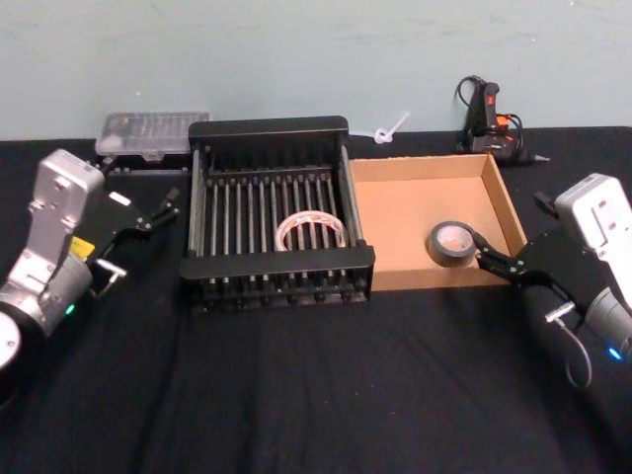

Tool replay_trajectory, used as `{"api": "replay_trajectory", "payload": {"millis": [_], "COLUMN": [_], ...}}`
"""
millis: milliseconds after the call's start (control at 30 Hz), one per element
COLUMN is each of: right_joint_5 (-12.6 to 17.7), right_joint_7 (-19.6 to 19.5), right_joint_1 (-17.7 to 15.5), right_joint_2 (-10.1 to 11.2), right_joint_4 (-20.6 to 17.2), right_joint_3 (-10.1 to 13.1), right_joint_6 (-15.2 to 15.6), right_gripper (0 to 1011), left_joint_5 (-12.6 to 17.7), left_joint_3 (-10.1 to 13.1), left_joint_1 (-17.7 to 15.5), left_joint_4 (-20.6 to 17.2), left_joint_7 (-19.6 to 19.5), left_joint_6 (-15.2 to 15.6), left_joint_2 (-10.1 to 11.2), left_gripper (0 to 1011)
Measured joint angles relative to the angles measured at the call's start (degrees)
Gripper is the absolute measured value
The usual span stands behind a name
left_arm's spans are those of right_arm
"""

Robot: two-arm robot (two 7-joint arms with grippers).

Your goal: Pick up the white tape and place it into the black box , Pick up the silver tape and place it into the brown box.

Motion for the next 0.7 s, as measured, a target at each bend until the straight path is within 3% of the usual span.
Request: {"api": "replay_trajectory", "payload": {"millis": [700], "right_joint_5": [0.10], "right_joint_7": [0.10], "right_joint_1": [0.13], "right_joint_2": [0.07], "right_joint_4": [0.00], "right_joint_3": [-0.07], "right_joint_6": [0.08], "right_gripper": [1002], "left_joint_5": [0.00], "left_joint_3": [0.00], "left_joint_1": [0.00], "left_joint_4": [0.00], "left_joint_7": [0.00], "left_joint_6": [0.00], "left_joint_2": [0.00], "left_gripper": [1001]}}
